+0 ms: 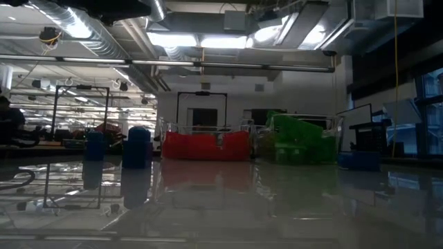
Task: Sort blocks
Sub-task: Put the blue game piece into the bottom transparent bin
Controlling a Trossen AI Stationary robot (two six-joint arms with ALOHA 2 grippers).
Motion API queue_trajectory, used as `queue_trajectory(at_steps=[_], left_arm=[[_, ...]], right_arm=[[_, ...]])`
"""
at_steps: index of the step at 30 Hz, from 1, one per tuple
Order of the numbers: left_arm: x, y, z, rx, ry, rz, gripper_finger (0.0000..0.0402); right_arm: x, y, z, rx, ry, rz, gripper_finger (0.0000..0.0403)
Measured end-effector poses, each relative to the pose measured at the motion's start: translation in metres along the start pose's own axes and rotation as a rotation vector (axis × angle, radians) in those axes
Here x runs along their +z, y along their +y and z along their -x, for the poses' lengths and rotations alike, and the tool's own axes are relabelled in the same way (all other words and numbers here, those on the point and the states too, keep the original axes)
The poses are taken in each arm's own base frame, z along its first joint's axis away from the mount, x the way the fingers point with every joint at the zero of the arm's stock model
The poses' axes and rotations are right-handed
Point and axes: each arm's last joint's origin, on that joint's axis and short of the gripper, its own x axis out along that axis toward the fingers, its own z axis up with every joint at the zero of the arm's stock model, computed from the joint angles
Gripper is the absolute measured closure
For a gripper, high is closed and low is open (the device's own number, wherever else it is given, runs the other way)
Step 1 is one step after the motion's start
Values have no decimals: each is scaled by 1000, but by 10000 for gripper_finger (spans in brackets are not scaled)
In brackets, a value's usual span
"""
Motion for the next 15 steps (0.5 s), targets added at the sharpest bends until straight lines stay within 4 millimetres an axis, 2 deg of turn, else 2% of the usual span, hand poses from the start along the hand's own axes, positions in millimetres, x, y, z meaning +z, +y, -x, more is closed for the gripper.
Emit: queue_trajectory(at_steps=[15], left_arm=[[0,0,0,-1,3,0,398]], right_arm=[[-2,1,0,28,52,-20,39]])
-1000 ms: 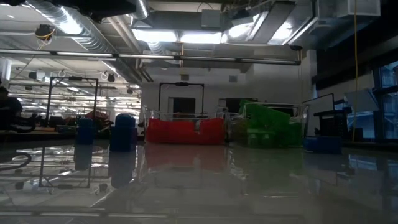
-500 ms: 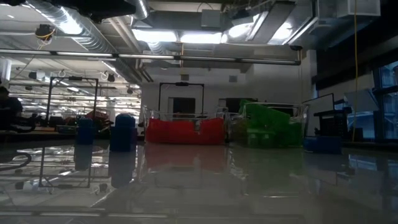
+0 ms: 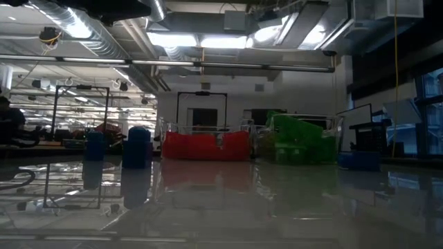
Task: Sort blocks
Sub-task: Put the blue game piece into the bottom transparent bin
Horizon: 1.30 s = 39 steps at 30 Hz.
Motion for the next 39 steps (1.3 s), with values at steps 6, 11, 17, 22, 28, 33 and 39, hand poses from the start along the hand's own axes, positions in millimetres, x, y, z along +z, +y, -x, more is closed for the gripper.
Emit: queue_trajectory(at_steps=[6,11,17,22,28,33,39], left_arm=[[0,0,0,-1,2,-1,398],[0,0,0,0,2,-2,398],[0,0,0,-1,2,-1,398],[0,0,0,0,0,-4,398],[0,0,0,-1,4,-3,398],[-1,0,0,-2,8,-6,398],[-1,0,0,-2,8,-14,398]], right_arm=[[0,-1,0,-25,-18,3,39],[2,2,1,19,-40,24,39],[7,12,23,68,-119,73,39],[17,15,64,-10,-364,65,39],[39,-16,74,-325,-558,-28,39],[55,-46,68,-434,-450,22,39],[71,-72,55,-481,-392,42,39]])
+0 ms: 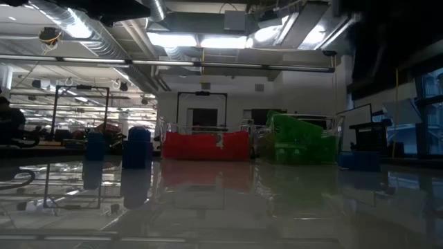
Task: Sort blocks
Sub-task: Put the blue game piece into the bottom transparent bin
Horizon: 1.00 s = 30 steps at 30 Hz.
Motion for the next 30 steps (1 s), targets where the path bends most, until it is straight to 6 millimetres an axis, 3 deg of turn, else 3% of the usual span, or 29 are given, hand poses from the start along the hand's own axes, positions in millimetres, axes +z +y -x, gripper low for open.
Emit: queue_trajectory(at_steps=[8,13,18,23,30], left_arm=[[0,0,0,0,0,7,398],[0,0,0,0,0,8,398],[0,0,0,0,0,8,398],[0,0,0,0,0,7,398],[0,0,0,0,0,7,398]], right_arm=[[-6,-14,-46,51,116,-90,8],[-14,-18,-71,67,146,-142,9],[-23,-27,-88,47,191,-161,6],[-22,-32,-104,140,160,-188,4],[-19,-42,-110,140,151,-188,3]])
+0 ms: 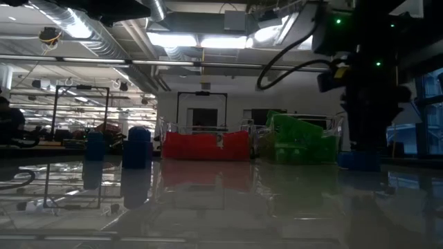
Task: Sort blocks
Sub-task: Put the blue game piece into the bottom transparent bin
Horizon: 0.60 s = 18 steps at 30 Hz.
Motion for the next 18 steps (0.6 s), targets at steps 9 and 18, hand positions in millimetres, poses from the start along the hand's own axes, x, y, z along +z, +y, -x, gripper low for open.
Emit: queue_trajectory(at_steps=[9,18], left_arm=[[0,0,0,0,1,0,398],[0,0,0,0,1,0,398]], right_arm=[[2,-8,-4,-13,-2,1,3],[-14,-8,-27,-17,9,0,3]])
